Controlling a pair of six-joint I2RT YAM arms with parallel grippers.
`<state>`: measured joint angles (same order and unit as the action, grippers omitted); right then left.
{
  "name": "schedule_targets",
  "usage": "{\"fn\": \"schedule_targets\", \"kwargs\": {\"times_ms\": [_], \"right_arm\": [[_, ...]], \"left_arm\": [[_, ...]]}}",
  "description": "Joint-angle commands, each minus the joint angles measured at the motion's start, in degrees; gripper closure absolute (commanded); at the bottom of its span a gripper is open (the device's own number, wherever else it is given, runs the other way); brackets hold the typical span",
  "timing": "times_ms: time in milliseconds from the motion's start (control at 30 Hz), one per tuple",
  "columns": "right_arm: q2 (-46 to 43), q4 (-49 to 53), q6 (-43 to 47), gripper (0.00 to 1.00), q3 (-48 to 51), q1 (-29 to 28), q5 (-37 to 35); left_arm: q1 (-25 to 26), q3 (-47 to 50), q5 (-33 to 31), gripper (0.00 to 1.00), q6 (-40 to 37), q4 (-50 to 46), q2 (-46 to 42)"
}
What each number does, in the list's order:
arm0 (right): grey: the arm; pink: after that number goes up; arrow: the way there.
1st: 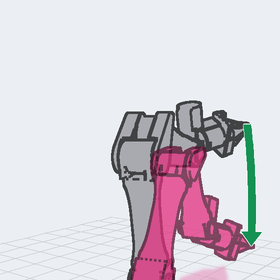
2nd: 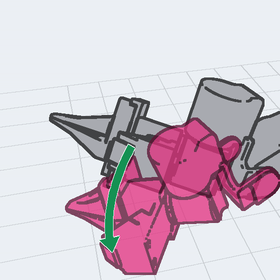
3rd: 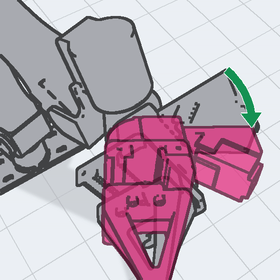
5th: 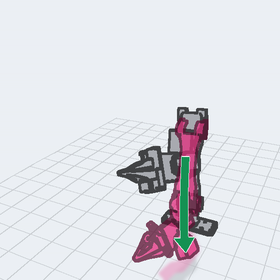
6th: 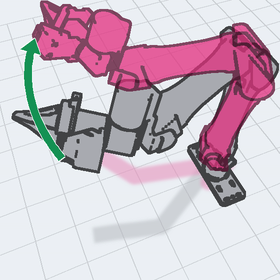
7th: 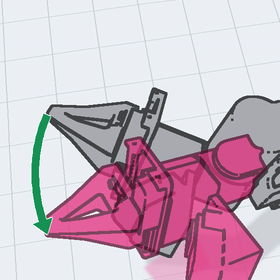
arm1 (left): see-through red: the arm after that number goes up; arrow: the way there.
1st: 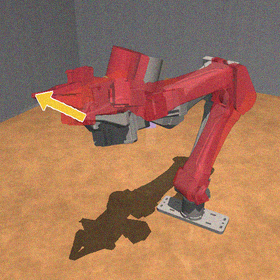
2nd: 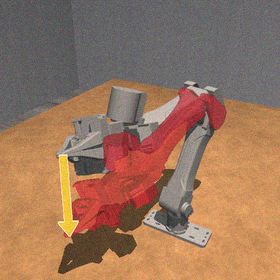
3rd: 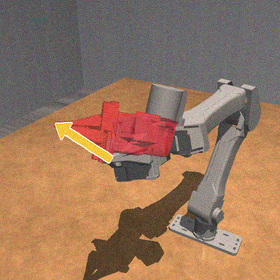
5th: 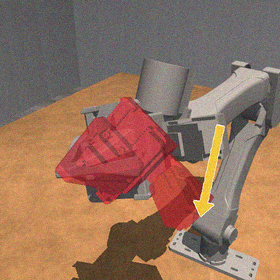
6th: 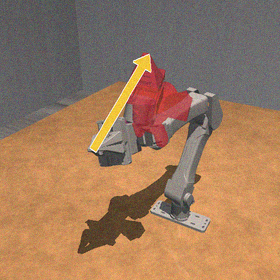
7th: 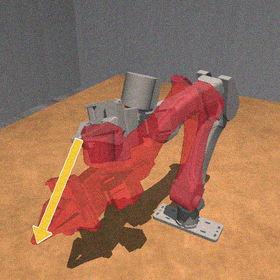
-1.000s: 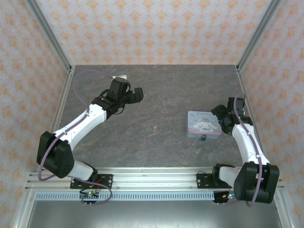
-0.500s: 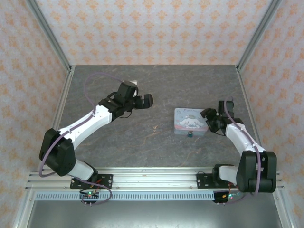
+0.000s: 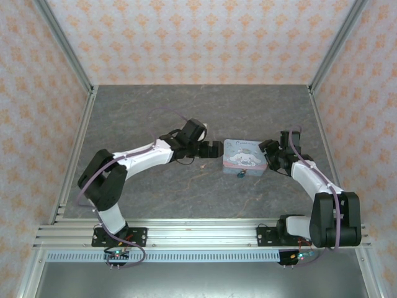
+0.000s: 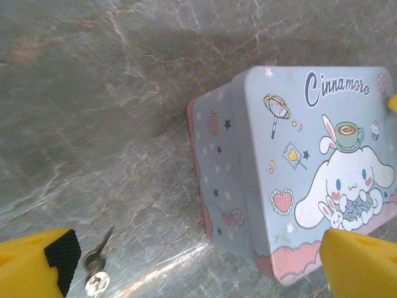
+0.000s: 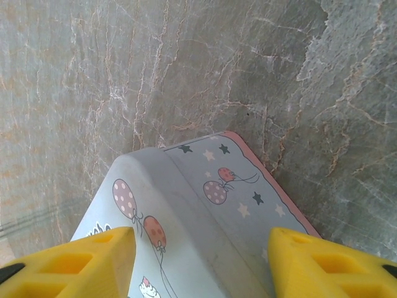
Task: Unlock a padlock with a key
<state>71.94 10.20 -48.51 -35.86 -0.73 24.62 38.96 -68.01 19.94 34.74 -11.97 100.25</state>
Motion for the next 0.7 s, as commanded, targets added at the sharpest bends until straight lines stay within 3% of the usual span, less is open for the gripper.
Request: {"fn": "schedule_targets", "kwargs": {"times_ms": [0,367,667], "right_arm": [[0.7,-1.3,-0.5,0.43,0.3,-0.5,-1.3],[3.0,-2.6,-1.1,0.51,-0.6,-0.7,-0.7],[10.0,-5.7,-3.4,0.56,-5.7,-3.4,-1.1]], "left_arm": [[1.1,-4.7,2.4,0.00,1.8,3.0,2.8],[4.8,-13.7,6.8,0.00,6.5,5.7,13.4],[3.3,-18.6,4.8,0.00,5.6,3.9,16.3]]}}
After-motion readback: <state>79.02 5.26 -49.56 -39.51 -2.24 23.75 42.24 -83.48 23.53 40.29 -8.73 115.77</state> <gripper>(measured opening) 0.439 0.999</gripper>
